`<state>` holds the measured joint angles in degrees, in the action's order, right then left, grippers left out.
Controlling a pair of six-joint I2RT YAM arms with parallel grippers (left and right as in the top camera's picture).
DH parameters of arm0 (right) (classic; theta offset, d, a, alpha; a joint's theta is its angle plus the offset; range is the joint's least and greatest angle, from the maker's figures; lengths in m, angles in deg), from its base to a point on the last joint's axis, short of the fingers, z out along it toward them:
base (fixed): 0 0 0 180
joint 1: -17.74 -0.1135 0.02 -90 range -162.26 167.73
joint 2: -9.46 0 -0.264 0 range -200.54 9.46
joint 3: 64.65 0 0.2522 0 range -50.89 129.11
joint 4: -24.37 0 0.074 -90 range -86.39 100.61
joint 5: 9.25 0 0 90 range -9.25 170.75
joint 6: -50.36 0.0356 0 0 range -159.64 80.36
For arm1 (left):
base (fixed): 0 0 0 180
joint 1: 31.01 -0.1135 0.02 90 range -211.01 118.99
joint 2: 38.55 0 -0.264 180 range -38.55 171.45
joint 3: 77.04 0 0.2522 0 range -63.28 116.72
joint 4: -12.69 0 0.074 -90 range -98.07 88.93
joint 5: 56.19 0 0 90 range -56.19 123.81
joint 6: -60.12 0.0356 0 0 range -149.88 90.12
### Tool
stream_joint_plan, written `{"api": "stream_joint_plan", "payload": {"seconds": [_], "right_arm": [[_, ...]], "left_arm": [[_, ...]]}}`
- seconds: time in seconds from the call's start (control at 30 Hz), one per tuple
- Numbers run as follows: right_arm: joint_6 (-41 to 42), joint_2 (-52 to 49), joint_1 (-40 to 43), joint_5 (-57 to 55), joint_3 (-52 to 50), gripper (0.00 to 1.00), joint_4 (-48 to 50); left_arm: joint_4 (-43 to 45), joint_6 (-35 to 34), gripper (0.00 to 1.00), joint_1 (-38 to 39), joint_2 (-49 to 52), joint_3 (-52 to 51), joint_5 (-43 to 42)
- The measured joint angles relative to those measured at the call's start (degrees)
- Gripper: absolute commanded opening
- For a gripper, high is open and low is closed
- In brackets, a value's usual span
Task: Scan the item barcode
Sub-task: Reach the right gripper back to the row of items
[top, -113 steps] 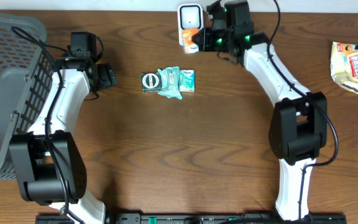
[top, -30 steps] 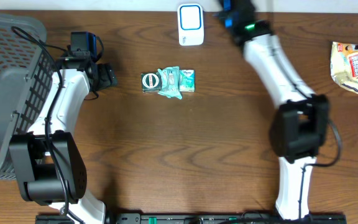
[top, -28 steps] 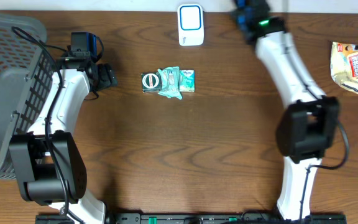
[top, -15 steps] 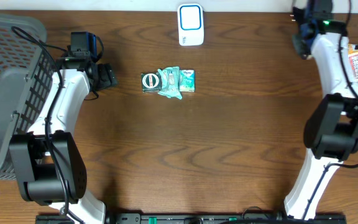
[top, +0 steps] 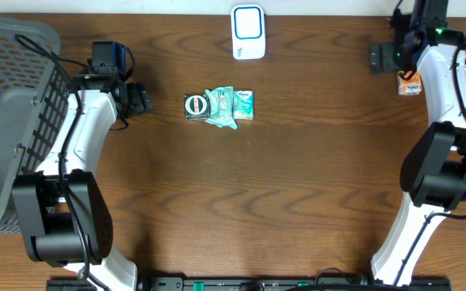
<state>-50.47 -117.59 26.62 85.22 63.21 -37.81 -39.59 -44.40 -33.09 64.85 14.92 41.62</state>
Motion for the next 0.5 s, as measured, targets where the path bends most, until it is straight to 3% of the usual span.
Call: {"api": "stream_joint_plan", "payload": {"seconds": [0.27,0.5], "right_arm": [[8.3,0.0,-5.9,32.7,-0.2,0.99,-3.4],[10.4,0.0,-16.1,37.2,-0.2,0.99,-4.5]], "left_arm": [[0.0,0.0,0.98,0.0,0.0,0.0,0.0],[0.0,0.0,0.97,0.0,0.0,0.0,0.0]]}}
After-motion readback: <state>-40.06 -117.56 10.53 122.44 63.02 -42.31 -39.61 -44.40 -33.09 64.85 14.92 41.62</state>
